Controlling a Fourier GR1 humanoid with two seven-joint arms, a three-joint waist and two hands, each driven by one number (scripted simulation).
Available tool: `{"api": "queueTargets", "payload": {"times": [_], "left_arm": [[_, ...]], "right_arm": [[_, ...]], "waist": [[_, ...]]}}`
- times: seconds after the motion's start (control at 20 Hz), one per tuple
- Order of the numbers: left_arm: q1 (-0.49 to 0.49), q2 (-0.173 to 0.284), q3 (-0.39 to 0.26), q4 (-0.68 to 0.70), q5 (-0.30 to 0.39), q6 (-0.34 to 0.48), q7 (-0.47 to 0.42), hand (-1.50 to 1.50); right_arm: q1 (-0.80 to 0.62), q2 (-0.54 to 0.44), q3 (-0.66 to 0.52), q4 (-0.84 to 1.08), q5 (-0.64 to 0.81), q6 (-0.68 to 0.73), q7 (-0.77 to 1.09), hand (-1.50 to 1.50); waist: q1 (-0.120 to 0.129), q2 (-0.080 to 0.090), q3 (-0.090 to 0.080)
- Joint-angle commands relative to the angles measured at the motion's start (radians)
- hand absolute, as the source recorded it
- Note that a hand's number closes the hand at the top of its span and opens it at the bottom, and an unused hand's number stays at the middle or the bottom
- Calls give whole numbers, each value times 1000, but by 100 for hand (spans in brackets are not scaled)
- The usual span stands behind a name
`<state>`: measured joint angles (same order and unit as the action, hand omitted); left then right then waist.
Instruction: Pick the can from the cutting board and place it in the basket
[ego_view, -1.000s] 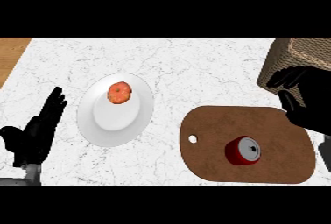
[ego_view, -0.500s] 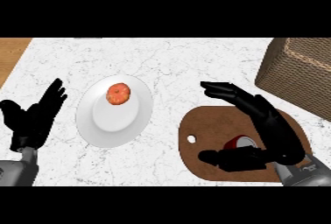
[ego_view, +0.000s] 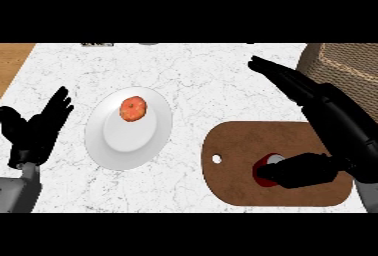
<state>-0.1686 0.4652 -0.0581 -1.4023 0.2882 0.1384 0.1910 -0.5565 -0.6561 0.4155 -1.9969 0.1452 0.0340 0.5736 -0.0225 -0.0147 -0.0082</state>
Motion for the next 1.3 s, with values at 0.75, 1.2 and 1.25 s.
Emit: {"api": "queueTargets", "payload": {"times": [0.75,1.2,1.25], "left_arm": [[-36,-36,21,44,-32,1,-11,0],[-15,-55,26,17,-50,-22,8,0],[-16,-59,41,48,-55,-42,-35,0]], "right_arm": [[-159,-395,-324,2,-764,501,486,-150],[247,-308,-568,-223,-655,405,310,-150],[272,-307,-608,-217,-666,461,297,-150]], "waist": [[-2,8,8],[-4,11,10],[3,12,9]]}}
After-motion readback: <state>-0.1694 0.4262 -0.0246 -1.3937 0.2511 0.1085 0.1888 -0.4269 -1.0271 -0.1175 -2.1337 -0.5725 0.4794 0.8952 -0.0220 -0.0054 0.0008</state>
